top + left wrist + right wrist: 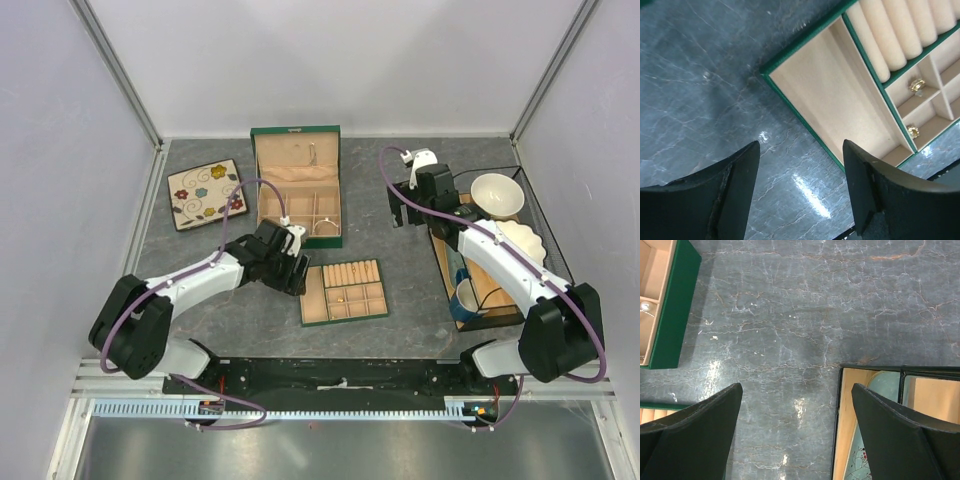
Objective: Organize the mixed jewelry
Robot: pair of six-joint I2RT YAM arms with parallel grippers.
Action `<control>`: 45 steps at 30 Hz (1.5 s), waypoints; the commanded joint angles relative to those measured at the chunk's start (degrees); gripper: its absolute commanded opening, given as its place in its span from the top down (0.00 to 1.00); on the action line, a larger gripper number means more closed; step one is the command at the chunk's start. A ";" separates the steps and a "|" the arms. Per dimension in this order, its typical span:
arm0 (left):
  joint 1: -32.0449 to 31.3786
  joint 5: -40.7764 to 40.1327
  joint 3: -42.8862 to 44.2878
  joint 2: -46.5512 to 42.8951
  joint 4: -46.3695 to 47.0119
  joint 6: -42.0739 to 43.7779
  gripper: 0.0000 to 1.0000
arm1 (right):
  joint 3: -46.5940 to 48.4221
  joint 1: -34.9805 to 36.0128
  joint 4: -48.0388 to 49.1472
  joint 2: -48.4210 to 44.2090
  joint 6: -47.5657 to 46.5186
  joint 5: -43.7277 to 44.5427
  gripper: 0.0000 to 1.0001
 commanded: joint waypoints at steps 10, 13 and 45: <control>-6.51 -7.62 4.54 8.27 -1.86 -4.20 0.34 | -0.81 -1.71 1.97 -0.67 -0.04 -1.73 0.02; -7.04 -9.20 5.33 10.02 -1.77 -4.55 0.40 | -0.89 -1.63 1.97 -0.75 0.14 -2.08 0.02; -5.73 -12.29 12.62 6.08 -3.61 0.46 0.98 | -0.37 -1.80 1.18 -1.46 2.33 -5.16 0.02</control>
